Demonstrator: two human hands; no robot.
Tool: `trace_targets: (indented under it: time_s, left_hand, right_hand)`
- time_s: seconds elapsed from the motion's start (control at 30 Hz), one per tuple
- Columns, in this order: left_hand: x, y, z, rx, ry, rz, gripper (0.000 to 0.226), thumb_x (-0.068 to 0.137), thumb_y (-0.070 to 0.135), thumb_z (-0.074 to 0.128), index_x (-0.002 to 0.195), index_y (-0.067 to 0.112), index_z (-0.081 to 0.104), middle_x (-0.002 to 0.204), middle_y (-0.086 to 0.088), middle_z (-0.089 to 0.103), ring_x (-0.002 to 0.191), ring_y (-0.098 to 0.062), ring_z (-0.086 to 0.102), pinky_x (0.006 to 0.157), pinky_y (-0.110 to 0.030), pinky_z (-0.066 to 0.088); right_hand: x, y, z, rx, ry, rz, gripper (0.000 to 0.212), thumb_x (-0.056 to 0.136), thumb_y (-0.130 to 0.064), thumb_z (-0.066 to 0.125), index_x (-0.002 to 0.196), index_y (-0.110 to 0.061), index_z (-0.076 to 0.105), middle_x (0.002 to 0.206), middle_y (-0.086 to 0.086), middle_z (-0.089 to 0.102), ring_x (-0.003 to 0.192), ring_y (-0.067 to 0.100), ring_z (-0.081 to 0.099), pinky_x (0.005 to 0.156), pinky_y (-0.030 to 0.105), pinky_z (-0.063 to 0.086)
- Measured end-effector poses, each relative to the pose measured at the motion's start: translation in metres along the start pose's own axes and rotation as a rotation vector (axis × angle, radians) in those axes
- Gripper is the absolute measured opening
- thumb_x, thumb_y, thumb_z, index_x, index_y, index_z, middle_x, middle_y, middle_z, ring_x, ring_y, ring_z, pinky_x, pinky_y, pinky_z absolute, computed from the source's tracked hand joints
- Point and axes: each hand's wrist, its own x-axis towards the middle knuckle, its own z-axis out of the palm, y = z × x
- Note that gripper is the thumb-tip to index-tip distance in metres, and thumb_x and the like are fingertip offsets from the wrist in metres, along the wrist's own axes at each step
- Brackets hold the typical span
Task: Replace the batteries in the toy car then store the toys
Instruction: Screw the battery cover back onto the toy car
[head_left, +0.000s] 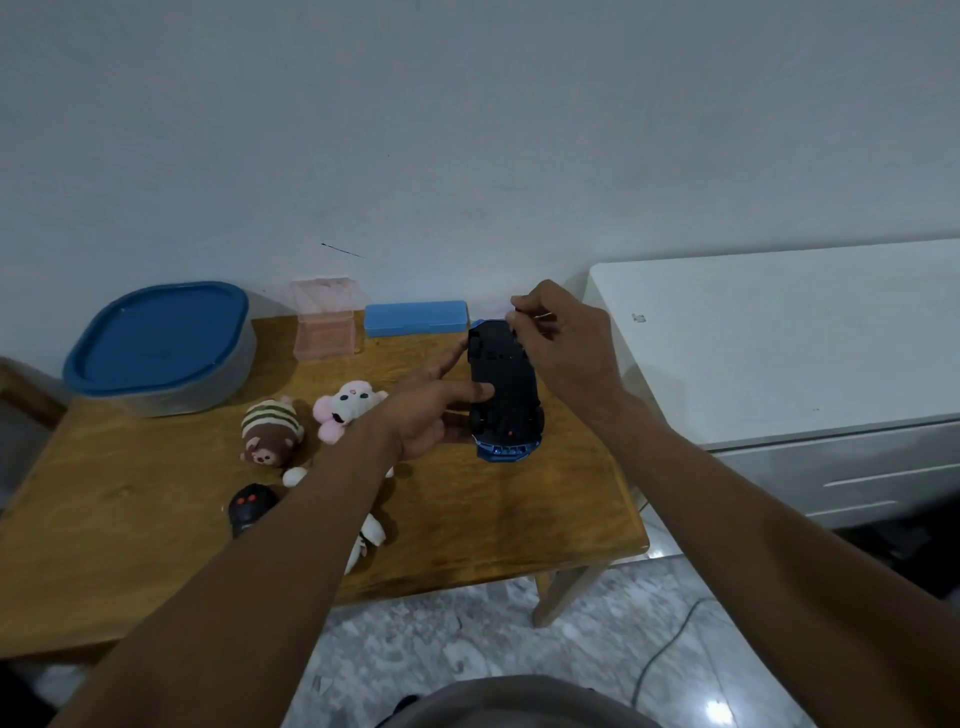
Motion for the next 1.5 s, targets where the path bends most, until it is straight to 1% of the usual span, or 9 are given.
trace_targets:
  time_s: [0.2, 0.3, 0.47, 0.77, 0.93, 1.17, 1.27, 1.43, 1.5]
  left_hand:
    - [0.000, 0.003, 0.000, 0.024, -0.012, -0.002, 0.070, 0.088, 0.003, 0.063, 0.142, 0.041, 0.039, 0.121, -0.016, 0.066, 0.104, -0.036, 0.066, 0.083, -0.048, 0.057]
    - [0.000, 0.003, 0.000, 0.036, -0.017, 0.004, 0.069, 0.089, 0.002, 0.063, 0.141, 0.041, 0.041, 0.121, -0.015, 0.066, 0.105, -0.037, 0.066, 0.085, -0.049, 0.056]
    - [-0.001, 0.001, -0.004, 0.030, -0.026, -0.007, 0.072, 0.088, 0.003, 0.064, 0.142, 0.044, 0.039, 0.120, -0.016, 0.067, 0.106, -0.037, 0.066, 0.083, -0.048, 0.056]
    - [-0.001, 0.001, -0.005, 0.005, -0.006, -0.008, 0.073, 0.088, 0.003, 0.064, 0.143, 0.043, 0.039, 0.122, -0.016, 0.066, 0.106, -0.036, 0.066, 0.083, -0.048, 0.056]
    - [0.000, 0.000, -0.006, 0.018, 0.000, -0.009, 0.072, 0.087, 0.004, 0.066, 0.142, 0.043, 0.040, 0.119, -0.015, 0.067, 0.107, -0.037, 0.066, 0.087, -0.052, 0.055]
    - [0.000, 0.005, -0.001, 0.006, -0.007, -0.006, 0.069, 0.088, 0.002, 0.063, 0.140, 0.043, 0.042, 0.121, -0.017, 0.066, 0.106, -0.037, 0.065, 0.086, -0.050, 0.055]
    - [0.001, 0.005, -0.001, 0.015, -0.014, -0.017, 0.069, 0.088, 0.003, 0.063, 0.140, 0.043, 0.042, 0.122, -0.016, 0.066, 0.106, -0.037, 0.065, 0.087, -0.050, 0.055]
    - [0.003, 0.005, -0.001, 0.017, -0.005, -0.013, 0.068, 0.088, 0.003, 0.063, 0.140, 0.042, 0.043, 0.120, -0.015, 0.067, 0.105, -0.037, 0.066, 0.086, -0.050, 0.055]
    - [0.003, 0.006, -0.001, 0.017, -0.009, -0.019, 0.069, 0.088, 0.002, 0.064, 0.140, 0.042, 0.043, 0.120, -0.015, 0.067, 0.105, -0.037, 0.066, 0.085, -0.049, 0.055]
  right_hand:
    - [0.001, -0.001, 0.000, 0.032, -0.013, -0.031, 0.007, 0.088, -0.010, 0.064, 0.087, -0.003, 0.062, 0.087, -0.001, 0.072, 0.082, 0.011, 0.070, 0.073, 0.034, 0.060]
    - [0.003, 0.000, 0.000, 0.055, -0.031, 0.007, 0.010, 0.089, -0.013, 0.064, 0.085, -0.005, 0.060, 0.082, 0.001, 0.071, 0.079, 0.013, 0.070, 0.069, 0.040, 0.059]
    - [0.005, -0.001, -0.004, 0.130, -0.033, 0.108, 0.009, 0.087, -0.011, 0.064, 0.093, -0.014, 0.056, 0.079, 0.003, 0.068, 0.073, 0.014, 0.069, 0.067, 0.036, 0.061]
    - [0.004, 0.002, -0.004, 0.047, -0.013, -0.034, 0.008, 0.088, -0.011, 0.066, 0.089, -0.002, 0.065, 0.085, -0.001, 0.071, 0.080, 0.008, 0.069, 0.073, 0.027, 0.060]
    - [0.009, 0.005, -0.003, 0.031, -0.013, 0.011, 0.015, 0.083, -0.018, 0.071, 0.078, -0.006, 0.062, 0.073, 0.003, 0.068, 0.068, 0.016, 0.064, 0.064, 0.031, 0.056]
    - [0.010, 0.002, 0.000, -0.001, -0.002, -0.075, 0.005, 0.088, -0.011, 0.064, 0.092, -0.009, 0.062, 0.075, 0.000, 0.069, 0.070, 0.010, 0.067, 0.063, 0.030, 0.057]
    - [0.012, 0.003, 0.001, -0.025, 0.008, -0.089, 0.002, 0.086, -0.010, 0.065, 0.087, -0.009, 0.066, 0.074, -0.001, 0.068, 0.068, 0.013, 0.064, 0.062, 0.034, 0.054]
    - [0.010, 0.003, 0.000, -0.069, 0.007, -0.168, 0.008, 0.085, -0.008, 0.067, 0.092, -0.005, 0.071, 0.081, 0.002, 0.073, 0.071, 0.011, 0.068, 0.065, 0.023, 0.057]
    - [0.011, 0.004, -0.001, -0.090, -0.006, -0.167, 0.008, 0.085, -0.007, 0.066, 0.092, -0.005, 0.070, 0.081, 0.003, 0.072, 0.071, 0.013, 0.067, 0.065, 0.028, 0.057]
